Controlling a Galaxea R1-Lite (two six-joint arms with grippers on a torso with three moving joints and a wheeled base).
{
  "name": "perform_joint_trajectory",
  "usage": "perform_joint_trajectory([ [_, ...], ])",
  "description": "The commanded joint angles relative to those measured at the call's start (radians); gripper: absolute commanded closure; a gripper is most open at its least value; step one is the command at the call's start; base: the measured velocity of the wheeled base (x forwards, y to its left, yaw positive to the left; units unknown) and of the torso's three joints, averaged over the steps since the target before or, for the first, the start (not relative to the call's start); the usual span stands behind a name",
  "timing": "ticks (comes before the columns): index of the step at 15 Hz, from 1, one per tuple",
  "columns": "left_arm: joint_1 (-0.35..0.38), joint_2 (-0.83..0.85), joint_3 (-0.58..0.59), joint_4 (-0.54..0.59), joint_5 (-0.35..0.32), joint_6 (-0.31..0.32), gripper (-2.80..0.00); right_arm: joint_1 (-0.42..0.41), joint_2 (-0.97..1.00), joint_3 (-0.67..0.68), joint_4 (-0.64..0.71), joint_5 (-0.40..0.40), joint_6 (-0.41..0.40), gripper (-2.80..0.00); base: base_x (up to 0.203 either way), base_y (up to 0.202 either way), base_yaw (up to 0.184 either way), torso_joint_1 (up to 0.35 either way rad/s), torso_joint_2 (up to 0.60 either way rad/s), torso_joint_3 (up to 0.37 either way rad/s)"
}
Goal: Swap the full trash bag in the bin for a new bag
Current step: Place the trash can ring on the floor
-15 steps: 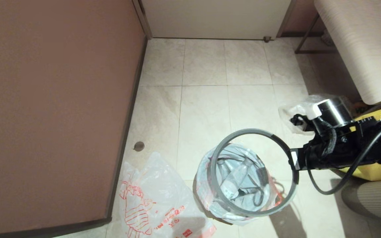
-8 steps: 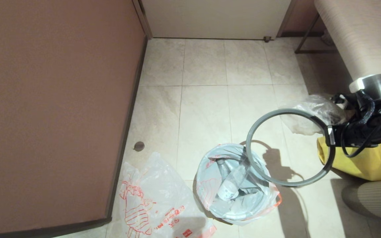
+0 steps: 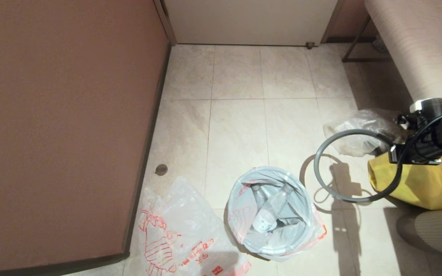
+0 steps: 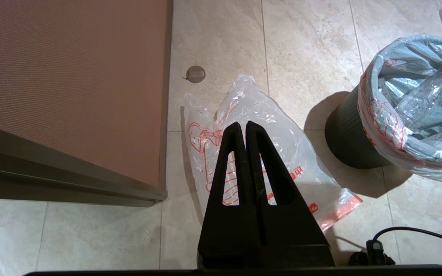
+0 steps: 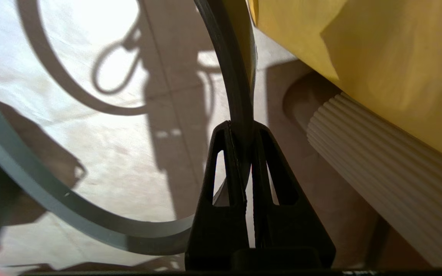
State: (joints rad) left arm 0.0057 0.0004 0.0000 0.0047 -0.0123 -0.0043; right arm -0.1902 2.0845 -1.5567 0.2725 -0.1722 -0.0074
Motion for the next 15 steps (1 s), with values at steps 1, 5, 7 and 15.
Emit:
perform_joint_trajectory([
  [1, 0.0, 0.0, 0.0, 0.0, 0.0, 0.0, 0.0, -0.025, 0.129, -0.008, -0.004, -0.008, -0.041, 0.0, 0.0, 0.0, 0.0, 0.0, 0.0, 0.0],
  [5, 0.0, 0.0, 0.0, 0.0, 0.0, 0.0, 0.0, -0.056, 0.31, 0.007, -0.013, -0.007, -0.107, 0.0, 0.0, 0.0, 0.0, 0.0, 0.0, 0.0],
  [7, 0.0, 0.0, 0.0, 0.0, 0.0, 0.0, 0.0, -0.05, 0.341, 0.032, -0.015, 0.061, -0.111, 0.0, 0.0, 0.0, 0.0, 0.0, 0.0, 0.0],
  [15, 0.0, 0.0, 0.0, 0.0, 0.0, 0.0, 0.0, -0.023, 0.356, 0.182, -0.168, 0.079, -0.114, -2.8, 0.0, 0.0, 0.0, 0.0, 0.0, 0.0],
])
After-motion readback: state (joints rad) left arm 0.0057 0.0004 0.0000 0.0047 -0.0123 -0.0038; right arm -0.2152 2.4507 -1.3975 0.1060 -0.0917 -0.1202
